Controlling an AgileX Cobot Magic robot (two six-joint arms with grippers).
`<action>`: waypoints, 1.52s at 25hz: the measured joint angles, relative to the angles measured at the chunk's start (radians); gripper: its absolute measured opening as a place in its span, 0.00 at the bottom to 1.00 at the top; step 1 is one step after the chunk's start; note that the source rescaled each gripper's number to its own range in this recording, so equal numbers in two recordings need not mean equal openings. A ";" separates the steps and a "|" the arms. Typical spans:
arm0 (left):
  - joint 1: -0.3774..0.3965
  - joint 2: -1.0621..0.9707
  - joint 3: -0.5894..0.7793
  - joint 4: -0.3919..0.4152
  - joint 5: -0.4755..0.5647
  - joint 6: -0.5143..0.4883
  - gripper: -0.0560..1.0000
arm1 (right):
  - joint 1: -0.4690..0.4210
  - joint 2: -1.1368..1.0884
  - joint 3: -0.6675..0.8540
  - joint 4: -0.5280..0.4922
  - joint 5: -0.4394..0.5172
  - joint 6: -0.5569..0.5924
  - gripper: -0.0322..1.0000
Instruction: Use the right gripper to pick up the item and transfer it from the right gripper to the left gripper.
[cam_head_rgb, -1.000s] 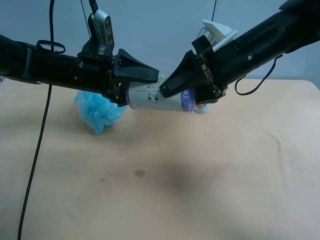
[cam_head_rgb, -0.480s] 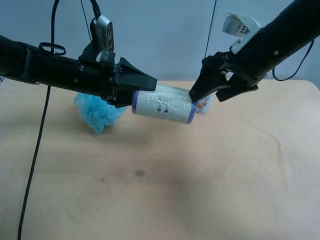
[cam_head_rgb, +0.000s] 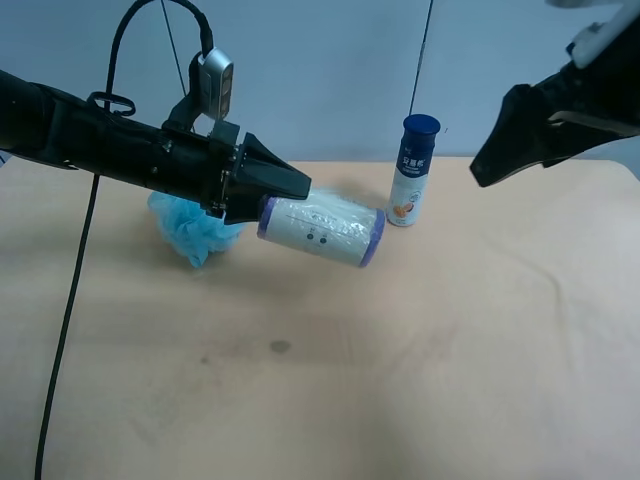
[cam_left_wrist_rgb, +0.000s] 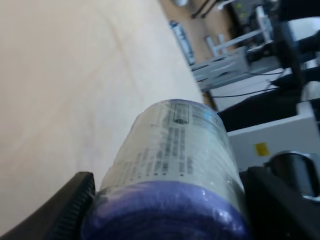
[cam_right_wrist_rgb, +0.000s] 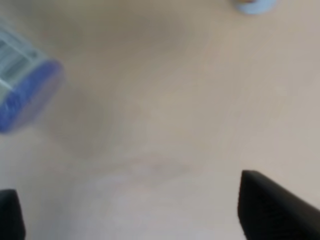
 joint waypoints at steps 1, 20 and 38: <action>0.000 0.000 -0.006 0.015 -0.008 -0.012 0.07 | 0.000 -0.021 0.000 -0.032 0.010 0.011 0.56; 0.000 0.000 -0.077 0.122 -0.011 -0.083 0.06 | 0.000 -0.385 0.139 -0.263 0.056 0.128 0.77; 0.000 0.000 -0.077 0.122 -0.008 -0.083 0.06 | 0.000 -0.909 0.519 -0.392 0.126 0.272 0.90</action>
